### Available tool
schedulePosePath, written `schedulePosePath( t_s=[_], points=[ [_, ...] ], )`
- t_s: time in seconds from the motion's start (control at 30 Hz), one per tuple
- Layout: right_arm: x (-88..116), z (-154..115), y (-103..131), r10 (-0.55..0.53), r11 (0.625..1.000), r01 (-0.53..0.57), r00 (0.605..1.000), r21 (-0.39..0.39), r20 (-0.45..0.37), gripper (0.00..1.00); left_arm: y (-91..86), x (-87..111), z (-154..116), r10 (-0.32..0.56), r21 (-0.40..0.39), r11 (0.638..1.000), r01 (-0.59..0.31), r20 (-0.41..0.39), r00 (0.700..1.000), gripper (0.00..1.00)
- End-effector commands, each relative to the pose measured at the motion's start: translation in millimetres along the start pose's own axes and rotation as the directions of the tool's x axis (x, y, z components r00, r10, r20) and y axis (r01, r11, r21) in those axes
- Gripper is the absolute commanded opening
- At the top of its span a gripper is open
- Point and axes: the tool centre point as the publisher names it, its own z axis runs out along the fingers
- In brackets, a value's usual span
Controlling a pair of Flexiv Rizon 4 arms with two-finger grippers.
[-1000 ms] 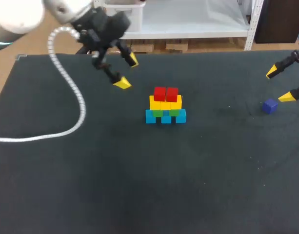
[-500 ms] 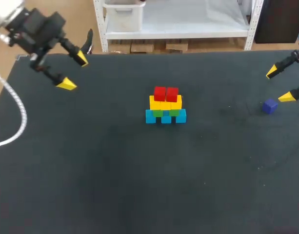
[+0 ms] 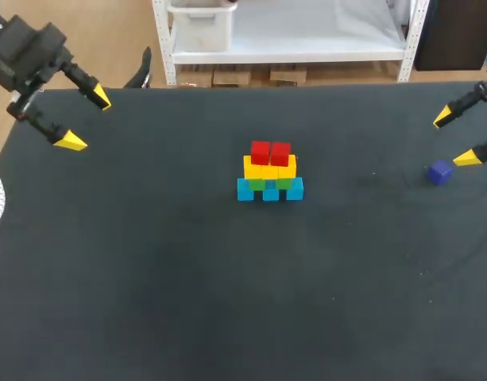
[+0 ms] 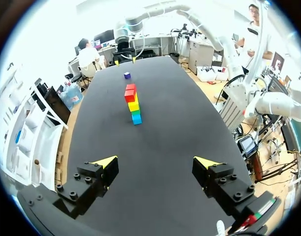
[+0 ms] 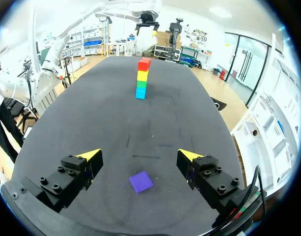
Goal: Place the blue cubes, place green cubes on the blue cubes, place the yellow cubes on the green cubes, then place the red cubes on the yellow cubes, and place purple cube on the red cubes.
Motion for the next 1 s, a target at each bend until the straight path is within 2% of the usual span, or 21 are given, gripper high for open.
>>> schedulePosePath(
  t_s=[0.03, 0.07, 0.13, 0.23, 0.37, 0.43, 0.53, 0.8, 1.0],
  points=[
    [0.0, 0.1, 0.1, -0.001, 1.0, 0.001, 1.0, 0.0, 0.001, 1.0, 4.6, -0.2, -1.1, -0.001, 0.011, 1.0, 0.001, -0.003, 1.0, 1.0],
    [0.0, 0.1, 0.1, -0.001, 1.0, 0.001, 1.0, 0.0, 0.001, 1.0, 4.6, -0.2, -1.1, -0.001, 0.011, 1.0, 0.001, -0.003, 1.0, 1.0],
    [2.9, -3.5, -3.7, -0.093, 0.995, 0.089, 0.992, -0.043, -0.091, 1.0, 4.6, -0.2, -1.1, -0.001, 0.011, 1.0, 0.001, -0.003, 1.0, 1.0],
    [6.4, -2.0, -7.9, -0.265, 0.959, 0.231, 0.938, -0.168, -0.222, 1.0, 4.6, -0.2, -1.1, -0.001, 0.011, 1.0, 0.001, -0.003, 1.0, 1.0],
    [10.3, 2.1, -11.3, -0.424, 0.891, 0.354, 0.874, -0.284, -0.239, 1.0, 4.6, -0.2, -1.1, -0.001, 0.011, 1.0, 0.001, -0.003, 1.0, 1.0],
    [11.7, 4.1, -12.1, -0.472, 0.863, 0.395, 0.853, -0.315, -0.221, 1.0, 4.6, -0.2, -1.1, -0.001, 0.011, 1.0, 0.001, -0.003, 1.0, 1.0],
    [19.8, 10.7, -11.3, -0.509, 0.84, 0.412, 0.825, -0.354, -0.247, 1.0, 4.6, -0.2, -1.1, -0.001, 0.011, 1.0, 0.001, -0.003, 1.0, 1.0],
    [45.0, 26.1, -13.8, -0.518, 0.835, 0.431, 0.827, -0.343, -0.221, 1.0, 4.6, -0.2, -1.1, -0.001, 0.011, 1.0, 0.001, -0.003, 1.0, 1.0],
    [55.6, 31.2, -16.6, -0.481, 0.865, 0.413, 0.845, -0.285, -0.235, 1.0, 4.6, -0.2, -1.1, -0.001, 0.011, 1.0, 0.001, -0.003, 1.0, 1.0]
  ],
)
